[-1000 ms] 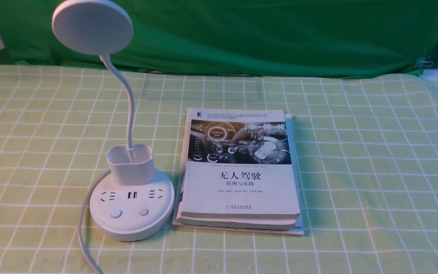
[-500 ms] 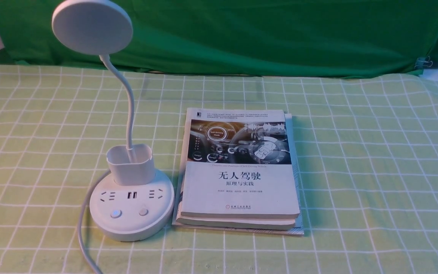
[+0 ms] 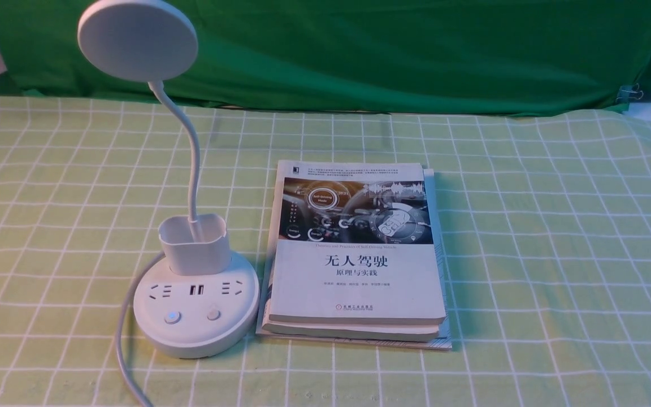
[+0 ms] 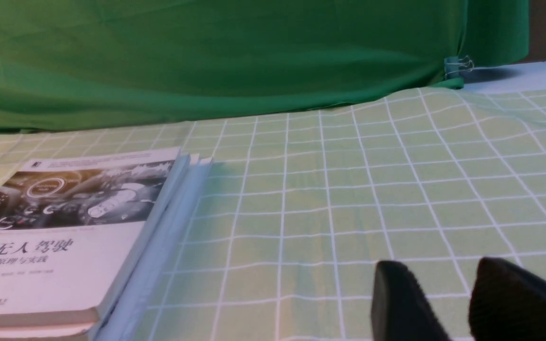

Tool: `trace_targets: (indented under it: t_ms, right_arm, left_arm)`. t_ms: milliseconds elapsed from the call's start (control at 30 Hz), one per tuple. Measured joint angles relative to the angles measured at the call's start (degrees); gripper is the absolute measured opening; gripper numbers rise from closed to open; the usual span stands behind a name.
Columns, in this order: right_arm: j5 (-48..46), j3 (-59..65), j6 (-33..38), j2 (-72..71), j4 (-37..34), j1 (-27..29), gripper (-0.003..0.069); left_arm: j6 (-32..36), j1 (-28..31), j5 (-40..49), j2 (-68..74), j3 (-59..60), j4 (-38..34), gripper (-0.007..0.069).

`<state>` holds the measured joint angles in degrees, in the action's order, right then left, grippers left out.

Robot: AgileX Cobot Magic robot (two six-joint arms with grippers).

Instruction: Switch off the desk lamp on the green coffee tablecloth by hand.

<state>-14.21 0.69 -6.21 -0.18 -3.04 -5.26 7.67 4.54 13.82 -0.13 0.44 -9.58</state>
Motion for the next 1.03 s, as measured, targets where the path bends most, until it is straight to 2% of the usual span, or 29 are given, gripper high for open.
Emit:
trace_targets:
  t_ms: [1033]
  right_arm:
    - [0.07, 0.00, 0.05, 0.00, 0.00, 0.00, 0.0238]
  left_arm:
    - [0.14, 0.00, 0.00, 0.00, 0.00, 0.00, 0.0018]
